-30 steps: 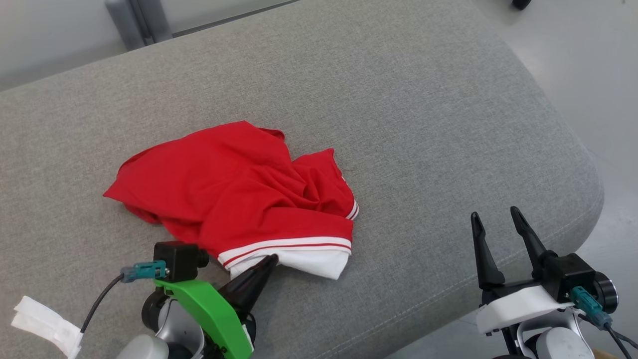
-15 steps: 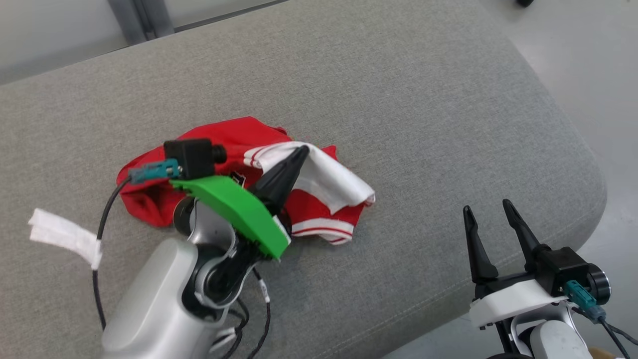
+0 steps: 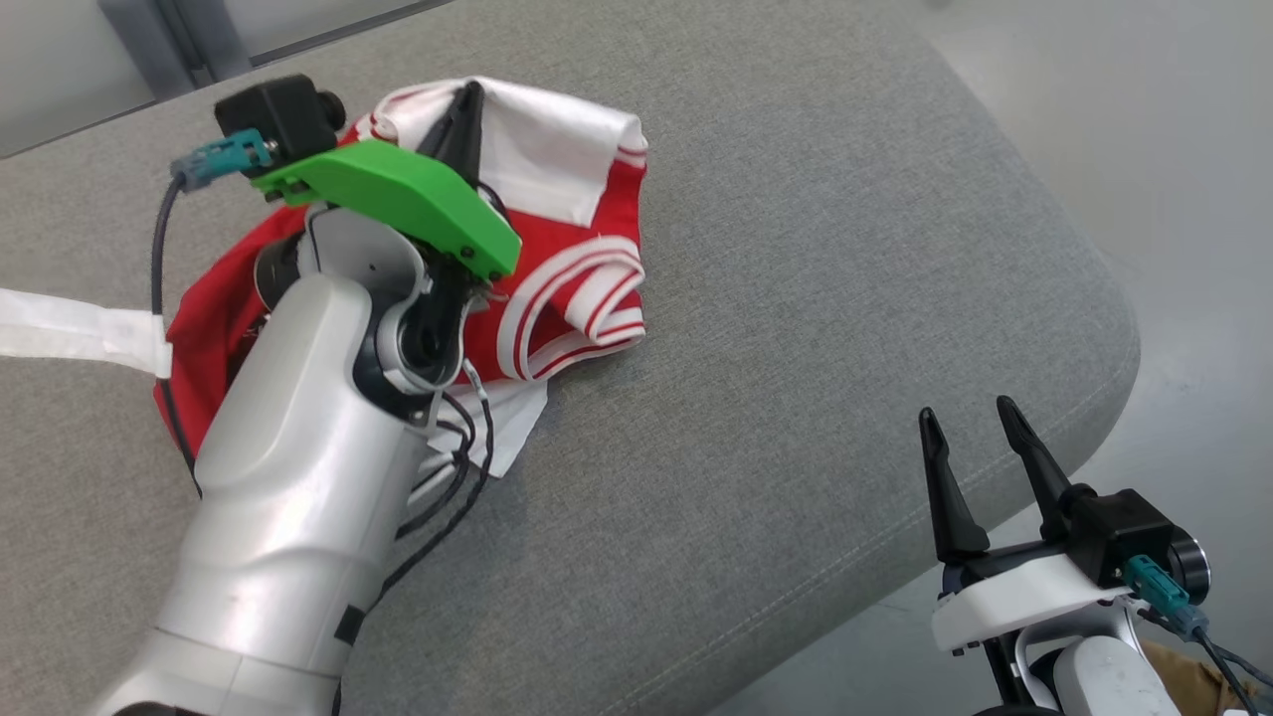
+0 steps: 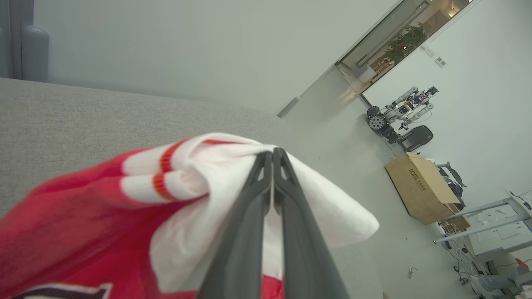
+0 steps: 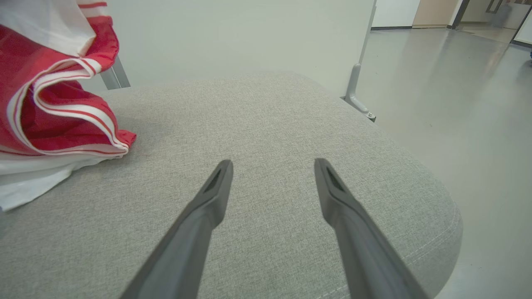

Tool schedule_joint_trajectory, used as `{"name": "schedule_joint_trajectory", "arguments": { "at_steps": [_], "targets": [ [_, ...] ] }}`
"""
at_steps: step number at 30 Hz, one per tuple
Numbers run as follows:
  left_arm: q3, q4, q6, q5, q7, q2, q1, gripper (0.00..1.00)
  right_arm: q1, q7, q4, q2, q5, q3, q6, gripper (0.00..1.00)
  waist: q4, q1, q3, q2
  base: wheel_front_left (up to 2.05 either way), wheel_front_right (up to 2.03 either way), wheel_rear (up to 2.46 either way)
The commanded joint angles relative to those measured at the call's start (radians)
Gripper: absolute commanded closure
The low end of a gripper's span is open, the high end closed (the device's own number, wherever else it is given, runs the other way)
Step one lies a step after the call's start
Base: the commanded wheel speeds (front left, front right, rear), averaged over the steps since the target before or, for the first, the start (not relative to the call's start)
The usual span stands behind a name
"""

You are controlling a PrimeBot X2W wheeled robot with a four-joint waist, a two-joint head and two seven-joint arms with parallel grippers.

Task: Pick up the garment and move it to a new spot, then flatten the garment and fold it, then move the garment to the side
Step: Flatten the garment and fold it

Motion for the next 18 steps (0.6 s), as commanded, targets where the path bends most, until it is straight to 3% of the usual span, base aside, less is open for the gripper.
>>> {"name": "schedule_joint_trajectory", "arguments": {
  "at_steps": [1,5,9,14,18],
  "targets": [
    [0.016,0.032,0.012,0.013,-0.040,-0.002,-0.049,1.00,-0.004,-0.003,0.002,0.000,0.003,0.000,0.000,0.00,-0.010,0.0000,0.006,0.0000,0.00,0.00,0.00],
    [0.016,0.123,0.035,0.049,-0.126,-0.011,-0.109,1.00,-0.005,-0.003,0.004,0.000,-0.001,-0.004,0.000,0.00,-0.012,0.0000,0.003,0.0000,0.00,0.00,0.00],
    [-0.011,0.186,0.008,0.039,-0.123,-0.017,-0.108,1.00,-0.008,-0.003,0.006,0.000,-0.004,-0.002,0.000,0.00,-0.011,0.0000,-0.003,0.0000,0.00,0.00,0.00],
    [-0.084,0.200,-0.081,-0.042,-0.042,-0.023,-0.034,1.00,0.000,-0.003,0.006,0.000,-0.005,-0.003,0.000,0.00,-0.004,0.0000,-0.012,0.0000,0.00,0.00,0.00],
    [-0.209,0.077,-0.128,-0.135,0.042,-0.025,0.045,1.00,0.015,-0.003,0.005,-0.001,-0.009,-0.013,0.000,0.00,0.011,0.0000,-0.014,0.0000,0.00,0.00,0.00]
  ]
}}
